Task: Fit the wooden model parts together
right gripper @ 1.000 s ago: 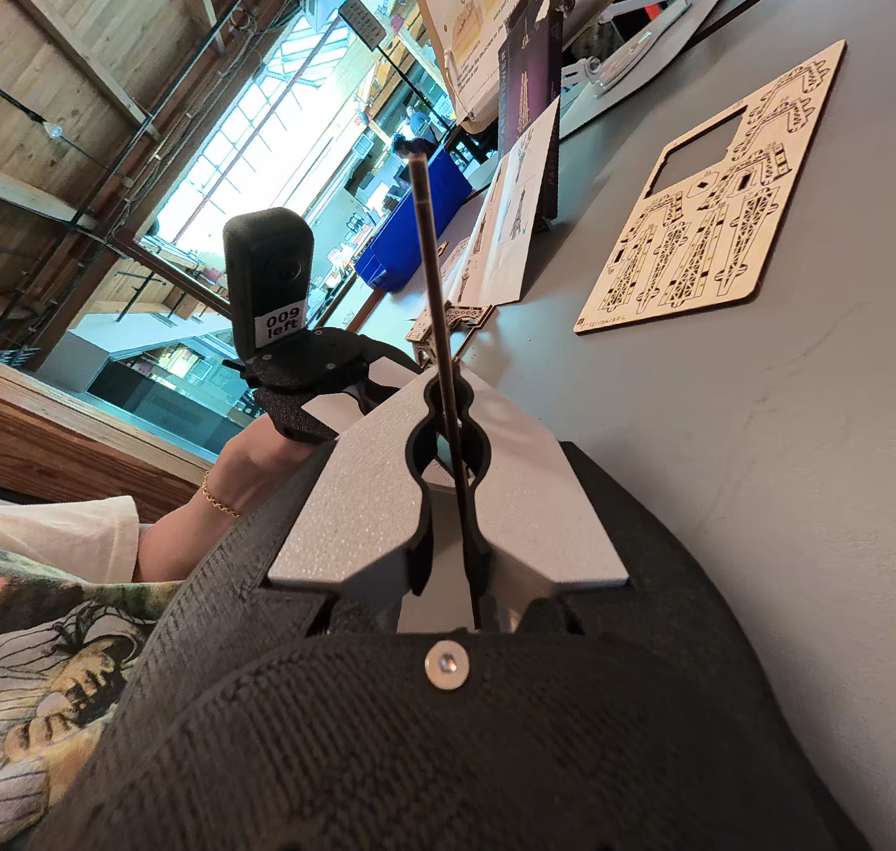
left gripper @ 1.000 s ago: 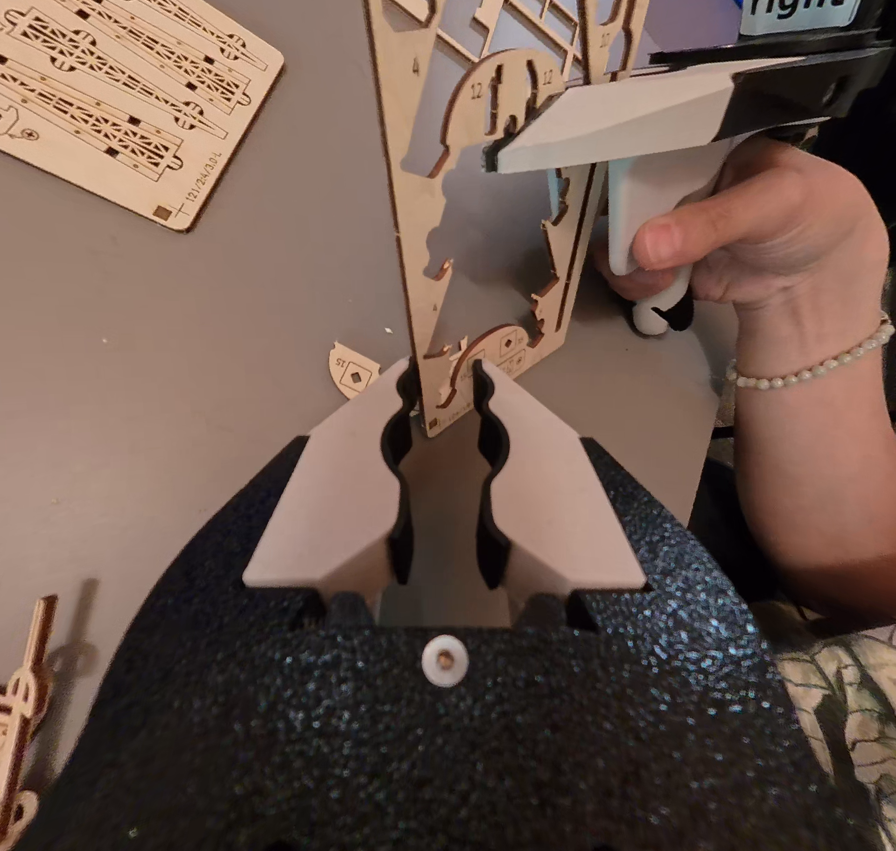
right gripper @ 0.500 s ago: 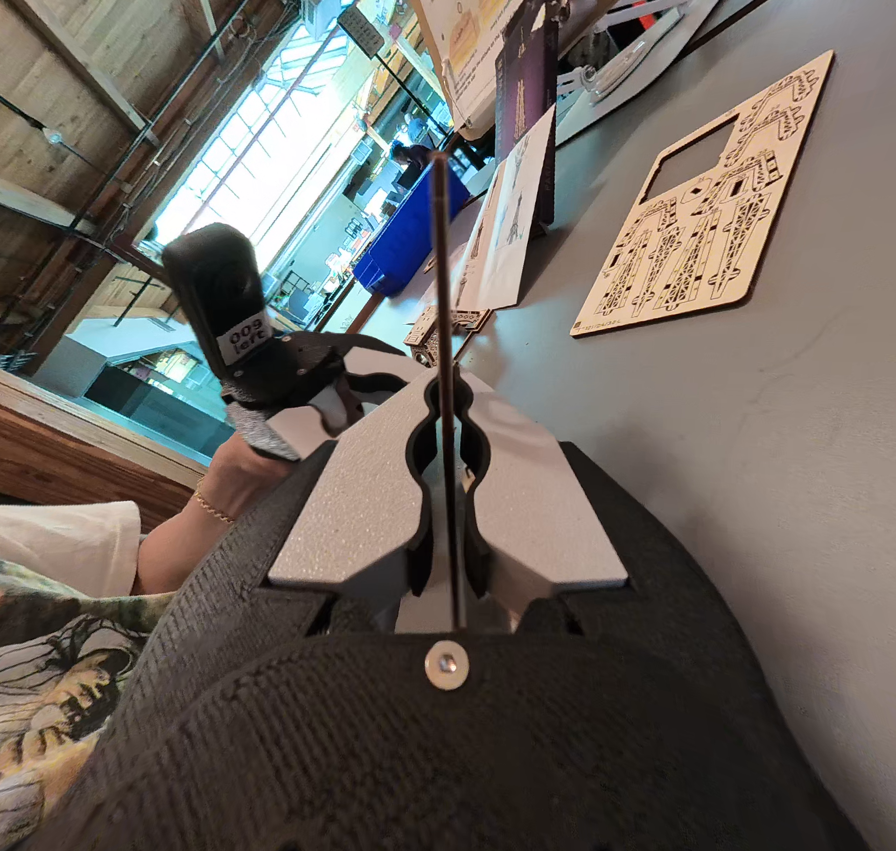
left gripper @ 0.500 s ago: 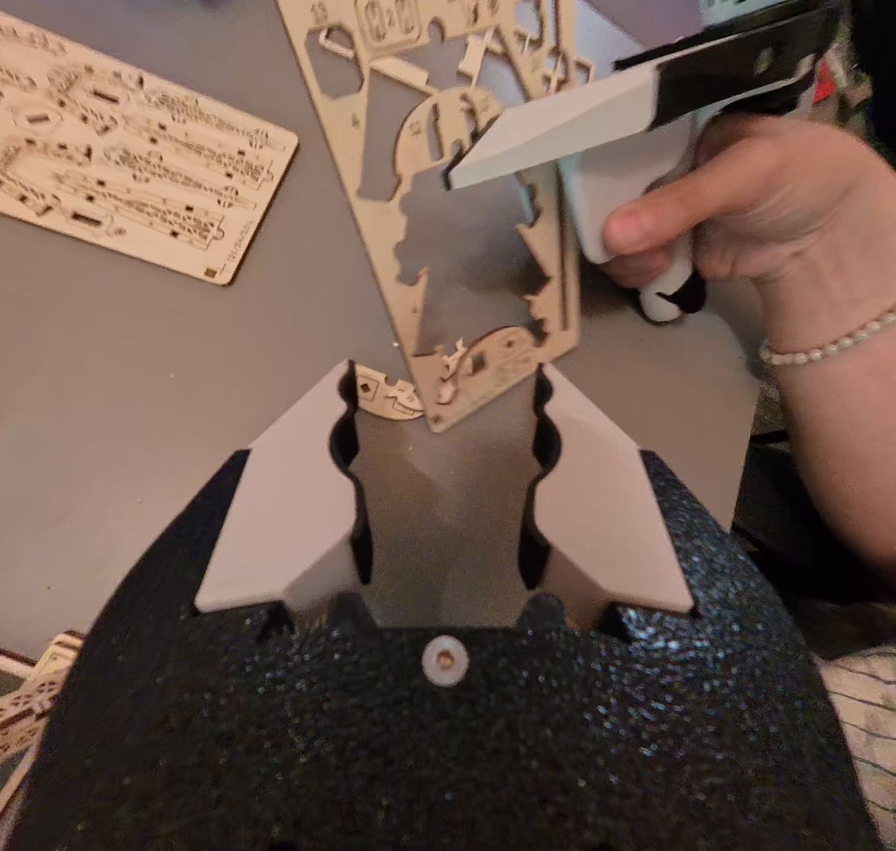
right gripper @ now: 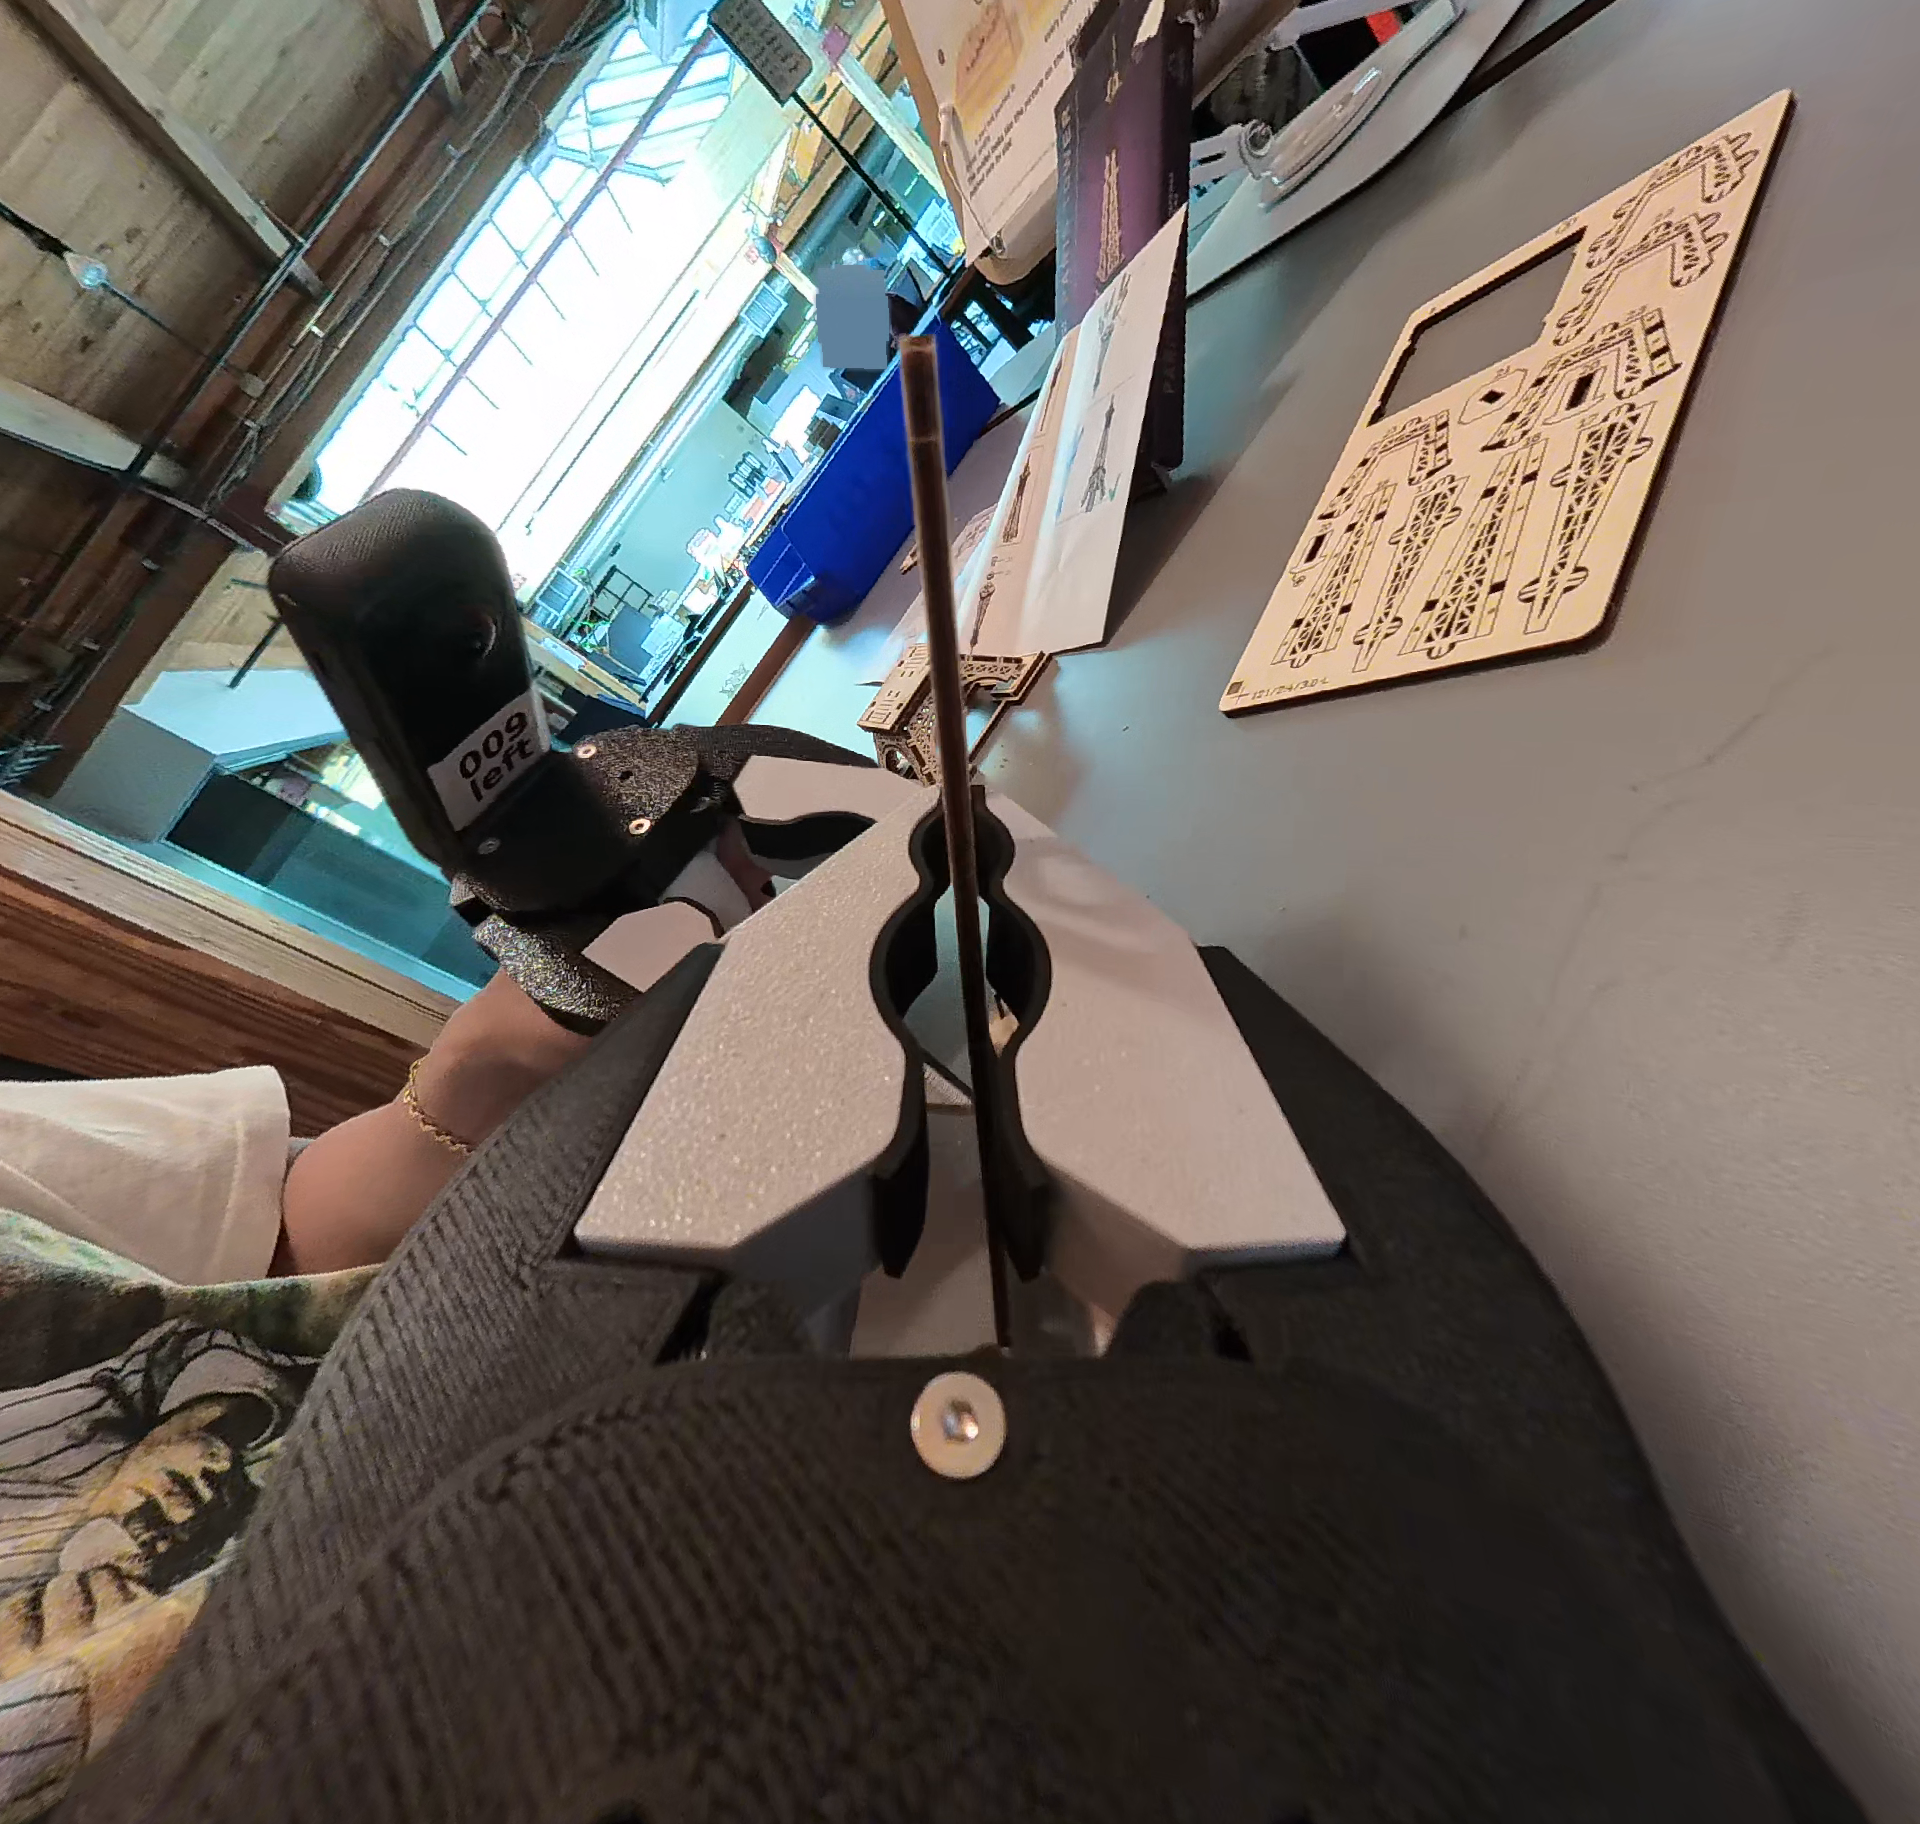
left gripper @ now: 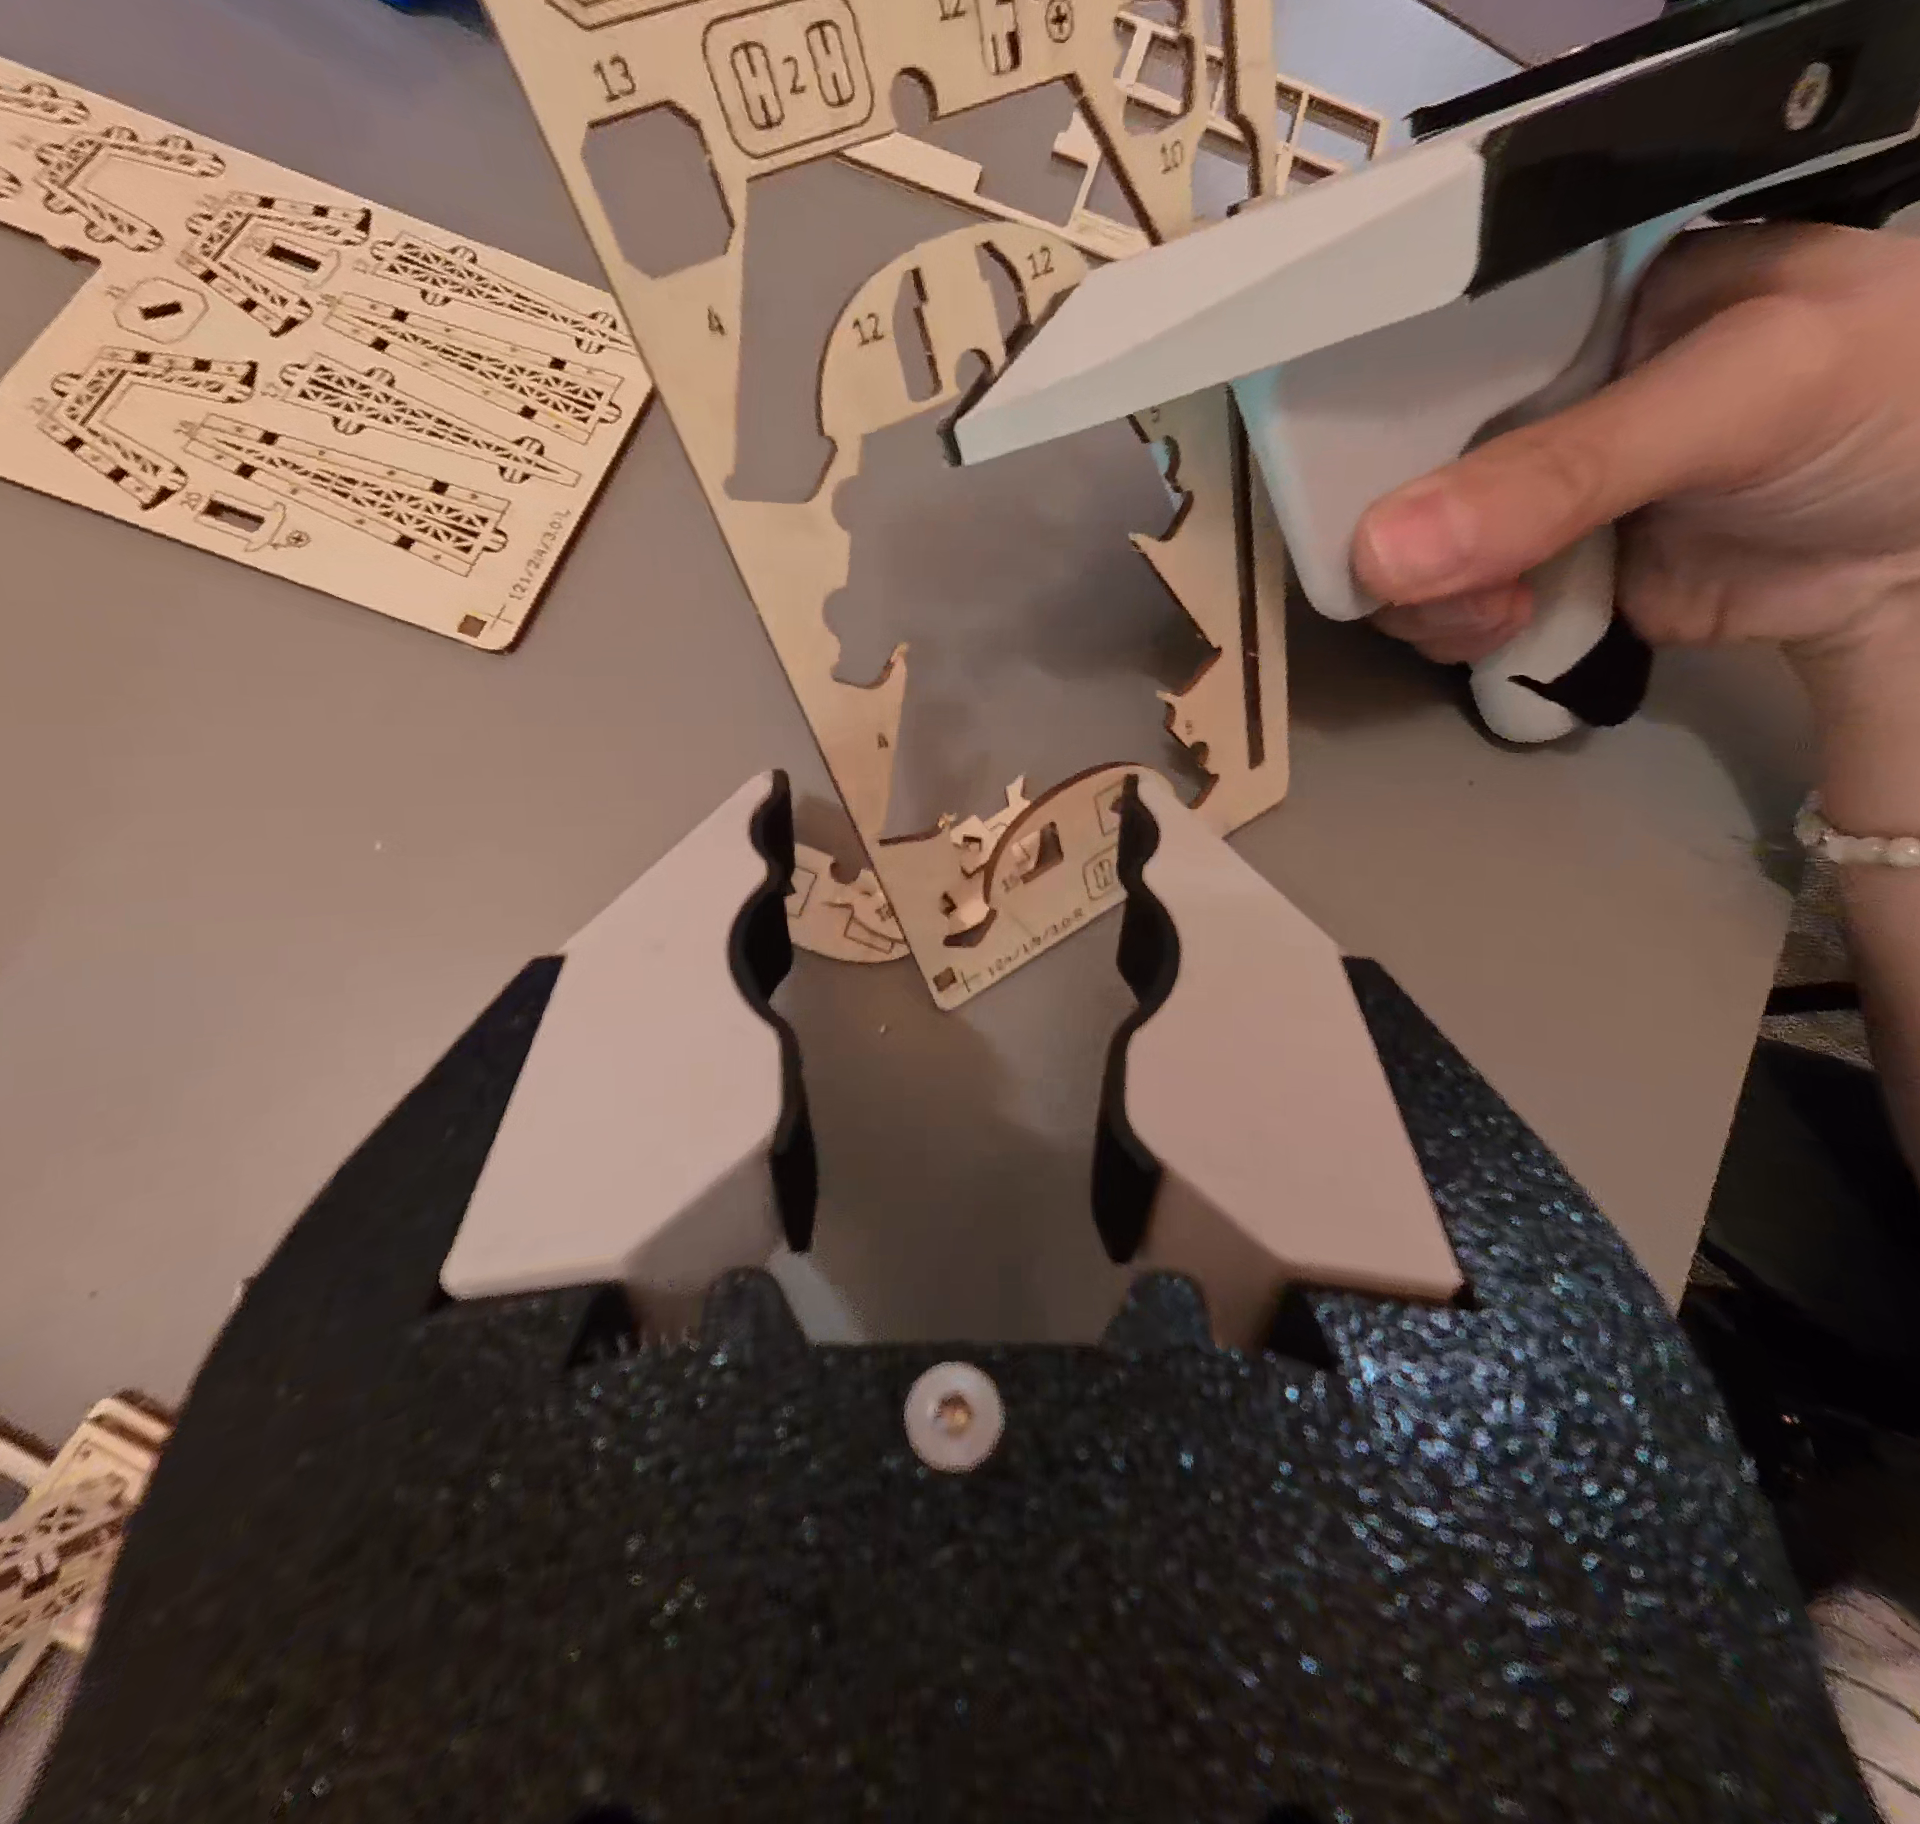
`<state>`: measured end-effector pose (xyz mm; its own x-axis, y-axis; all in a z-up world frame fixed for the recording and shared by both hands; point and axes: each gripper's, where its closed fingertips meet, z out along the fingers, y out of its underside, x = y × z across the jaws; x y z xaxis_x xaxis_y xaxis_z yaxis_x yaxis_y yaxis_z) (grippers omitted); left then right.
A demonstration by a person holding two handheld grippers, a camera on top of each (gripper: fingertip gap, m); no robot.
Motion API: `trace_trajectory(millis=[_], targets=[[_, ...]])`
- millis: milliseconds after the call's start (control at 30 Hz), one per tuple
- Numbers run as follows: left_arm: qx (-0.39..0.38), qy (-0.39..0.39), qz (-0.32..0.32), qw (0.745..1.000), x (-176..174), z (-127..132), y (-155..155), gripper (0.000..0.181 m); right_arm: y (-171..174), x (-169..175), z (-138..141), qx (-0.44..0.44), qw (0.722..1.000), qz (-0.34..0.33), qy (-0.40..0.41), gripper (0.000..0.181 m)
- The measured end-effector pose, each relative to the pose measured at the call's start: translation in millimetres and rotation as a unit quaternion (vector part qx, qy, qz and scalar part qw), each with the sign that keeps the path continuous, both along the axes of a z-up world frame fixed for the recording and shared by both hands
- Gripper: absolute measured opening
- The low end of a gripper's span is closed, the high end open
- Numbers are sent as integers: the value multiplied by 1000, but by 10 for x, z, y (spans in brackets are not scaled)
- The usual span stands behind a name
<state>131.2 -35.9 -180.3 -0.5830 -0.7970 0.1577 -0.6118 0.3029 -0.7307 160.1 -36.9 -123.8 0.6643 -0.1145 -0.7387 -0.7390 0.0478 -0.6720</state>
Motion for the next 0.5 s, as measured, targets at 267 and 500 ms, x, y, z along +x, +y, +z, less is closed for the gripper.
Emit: trace_trajectory(millis=[267, 500], targets=[[-35, 28, -52, 998, -62, -13, -69, 53, 11, 8, -35, -10, 1000, -1, 4, 0], [-25, 43, -67, 997, -80, -52, -87, 50, 21, 0, -49, -14, 1000, 2, 7, 0]])
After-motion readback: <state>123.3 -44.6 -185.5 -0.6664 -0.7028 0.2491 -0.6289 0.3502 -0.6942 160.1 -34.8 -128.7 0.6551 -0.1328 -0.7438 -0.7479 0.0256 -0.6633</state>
